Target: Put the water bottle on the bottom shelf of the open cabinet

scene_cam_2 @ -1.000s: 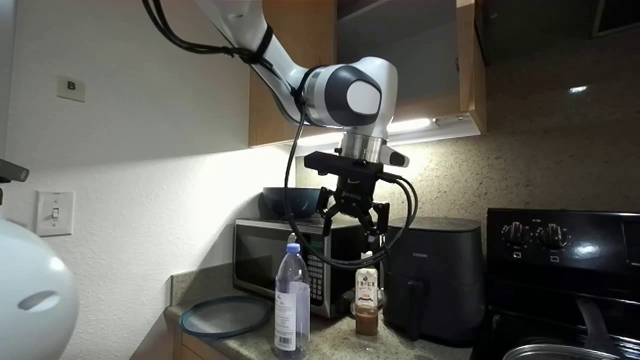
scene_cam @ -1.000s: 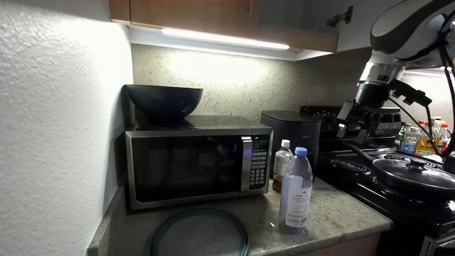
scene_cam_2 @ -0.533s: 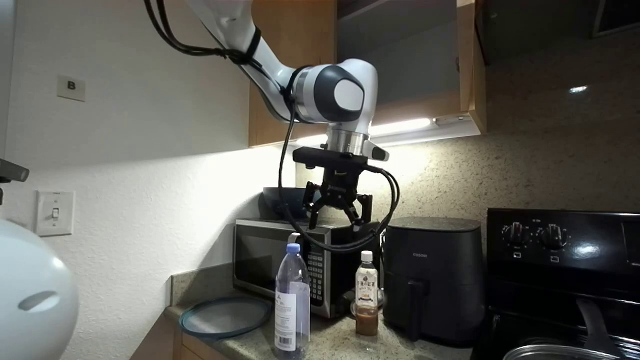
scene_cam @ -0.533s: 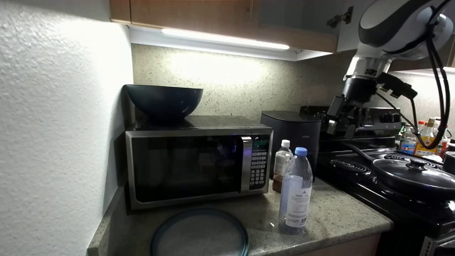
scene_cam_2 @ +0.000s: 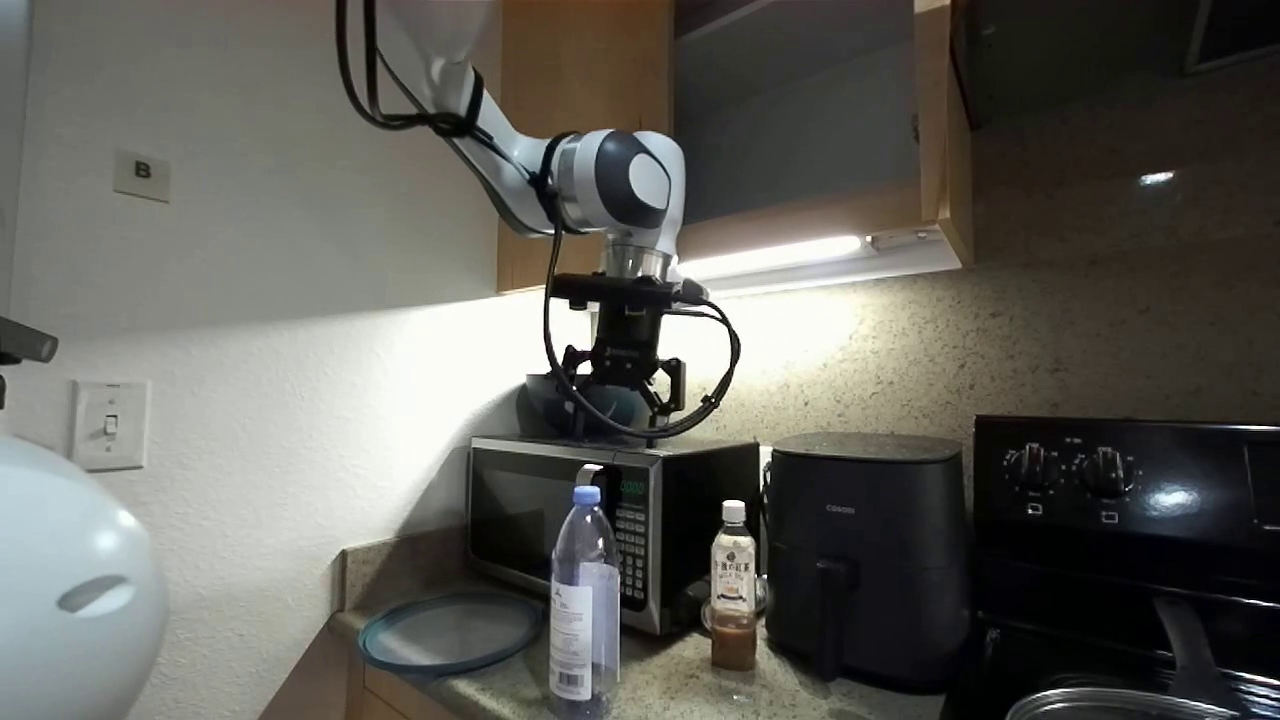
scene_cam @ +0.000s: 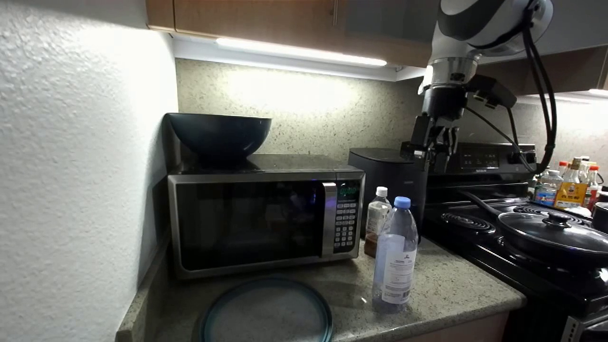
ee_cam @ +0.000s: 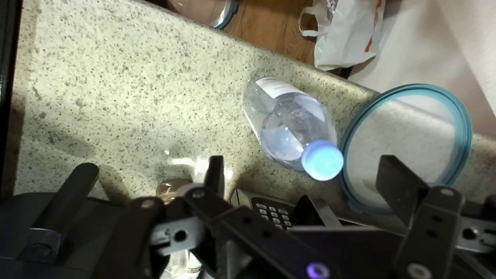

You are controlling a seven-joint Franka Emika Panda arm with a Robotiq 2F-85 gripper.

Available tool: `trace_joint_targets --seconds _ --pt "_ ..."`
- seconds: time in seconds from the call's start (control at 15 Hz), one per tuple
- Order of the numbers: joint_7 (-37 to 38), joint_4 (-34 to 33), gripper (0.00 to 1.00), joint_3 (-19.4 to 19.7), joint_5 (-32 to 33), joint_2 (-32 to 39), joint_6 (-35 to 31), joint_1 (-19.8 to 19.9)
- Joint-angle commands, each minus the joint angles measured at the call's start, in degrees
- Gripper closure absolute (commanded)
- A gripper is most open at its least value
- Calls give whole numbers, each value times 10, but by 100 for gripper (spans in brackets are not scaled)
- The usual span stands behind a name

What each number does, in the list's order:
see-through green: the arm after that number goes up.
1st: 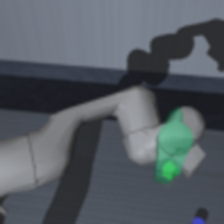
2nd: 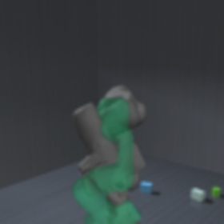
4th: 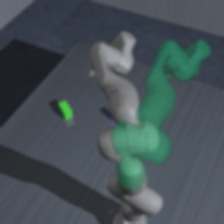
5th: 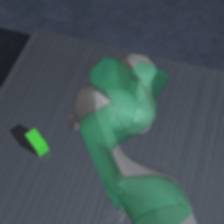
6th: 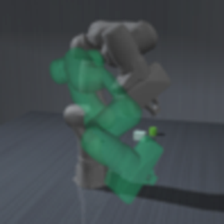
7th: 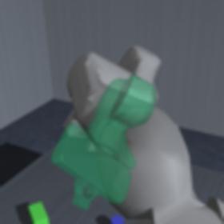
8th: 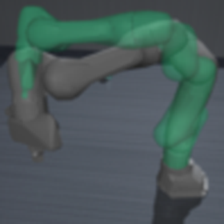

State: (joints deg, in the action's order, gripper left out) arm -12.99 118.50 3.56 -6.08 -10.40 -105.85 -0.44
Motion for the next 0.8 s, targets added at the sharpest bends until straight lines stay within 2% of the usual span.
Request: trace_joint_targets --seconds 0.0,0.07,0.33,0.73 --pt "19 -46 0 -17 31 41 46 -1" --pt "8 -21 0 -15 15 20 21 0" --pt "9 -37 0 -18 20 40 29 0" --pt "20 -45 0 -38 -20 76 38 -17"
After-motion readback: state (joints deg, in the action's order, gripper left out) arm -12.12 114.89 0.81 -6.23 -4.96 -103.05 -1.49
